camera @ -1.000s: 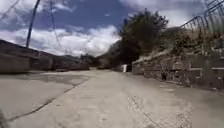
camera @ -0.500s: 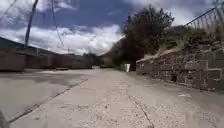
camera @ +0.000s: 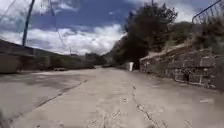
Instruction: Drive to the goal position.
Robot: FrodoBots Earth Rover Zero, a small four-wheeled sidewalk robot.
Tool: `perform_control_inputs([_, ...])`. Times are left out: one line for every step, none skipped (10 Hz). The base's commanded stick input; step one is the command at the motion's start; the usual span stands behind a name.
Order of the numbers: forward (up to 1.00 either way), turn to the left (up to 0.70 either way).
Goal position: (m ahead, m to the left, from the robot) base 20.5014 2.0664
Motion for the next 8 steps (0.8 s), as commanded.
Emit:
perform_control_inputs([1.0, 0.0])
perform_control_inputs([1.0, 0.0])
perform_control_inputs([1.0, 0.0])
perform_control_inputs([1.0, 0.0])
perform_control_inputs([1.0, 0.0])
perform_control_inputs([1.0, 0.0])
perform_control_inputs([1.0, 0.0])
perform_control_inputs([1.0, 0.0])
